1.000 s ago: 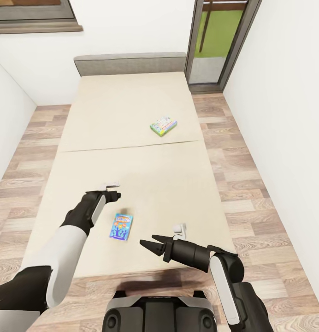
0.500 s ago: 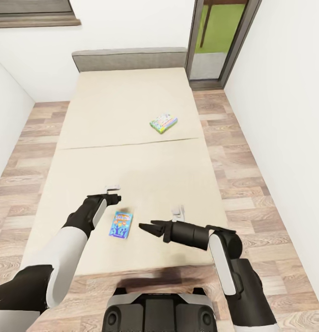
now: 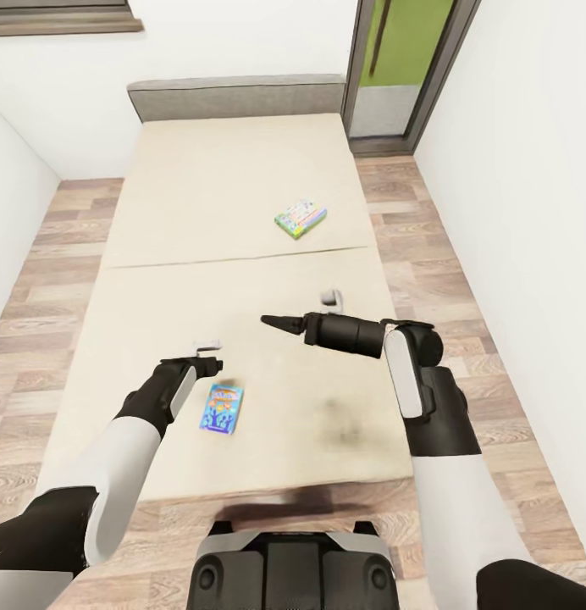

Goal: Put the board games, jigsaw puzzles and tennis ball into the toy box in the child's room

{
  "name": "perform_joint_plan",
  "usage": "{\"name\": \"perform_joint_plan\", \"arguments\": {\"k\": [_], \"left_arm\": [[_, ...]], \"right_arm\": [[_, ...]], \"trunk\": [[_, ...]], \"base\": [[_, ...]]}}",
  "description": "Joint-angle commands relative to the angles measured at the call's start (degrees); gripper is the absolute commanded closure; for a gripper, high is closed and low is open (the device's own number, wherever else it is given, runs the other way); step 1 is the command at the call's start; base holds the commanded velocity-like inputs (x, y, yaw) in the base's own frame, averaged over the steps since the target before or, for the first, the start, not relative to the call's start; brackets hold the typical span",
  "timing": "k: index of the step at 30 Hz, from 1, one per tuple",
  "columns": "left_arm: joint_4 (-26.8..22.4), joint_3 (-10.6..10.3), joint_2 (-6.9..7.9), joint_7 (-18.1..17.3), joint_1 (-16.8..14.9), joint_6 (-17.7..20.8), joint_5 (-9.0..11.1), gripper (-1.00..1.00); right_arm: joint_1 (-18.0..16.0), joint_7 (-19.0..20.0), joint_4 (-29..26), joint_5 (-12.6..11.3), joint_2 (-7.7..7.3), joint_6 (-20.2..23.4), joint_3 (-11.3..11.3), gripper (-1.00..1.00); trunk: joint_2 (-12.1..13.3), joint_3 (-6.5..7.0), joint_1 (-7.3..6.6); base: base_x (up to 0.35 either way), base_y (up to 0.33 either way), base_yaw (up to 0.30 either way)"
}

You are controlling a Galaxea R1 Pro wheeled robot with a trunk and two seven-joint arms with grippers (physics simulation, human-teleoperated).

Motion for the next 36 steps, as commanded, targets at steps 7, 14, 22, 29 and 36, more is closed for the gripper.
{"name": "perform_joint_plan", "arguments": {"k": [7,14,22,29,36], "left_arm": [[-0.1,0.3,-0.01,0.1,0.0,0.4,0.0,-1.0],[-0.1,0.3,0.1,-0.1,0.0,0.3,0.0,-1.0],[-0.1,0.3,0.11,-0.2,0.0,0.3,0.1,-1.0],[-0.6,0.4,-0.1,-0.3,0.0,0.5,0.2,-1.0],[-1.4,0.5,-0.46,-0.2,-0.1,0.6,0.4,-1.0]], "right_arm": [[-5.6,-0.4,8.6,0.2,0.02,-0.1,-1.9,-1.0],[-7.2,-2.5,11.5,0.2,0.02,-0.2,-2.4,-1.0],[-7.5,-3.0,11.9,0.2,0.02,-0.2,-2.3,-1.0],[-7.4,-3.0,11.5,0.1,0.02,-0.3,-2.2,-1.0],[-7.4,-3.1,11.3,0.1,0.02,-0.3,-2.0,-1.0]], "trunk": [[-0.1,-0.73,0.02],[-0.1,-1.39,0.02],[-0.1,-2.14,0.02],[-0.1,-2.8,0.02],[-0.1,-3.45,0.02]], "base": [[0.0,0.0,0.0],[0.0,0.0,0.0],[0.0,0.0,0.0],[0.0,0.0,0.0],[0.0,0.0,0.0]]}}
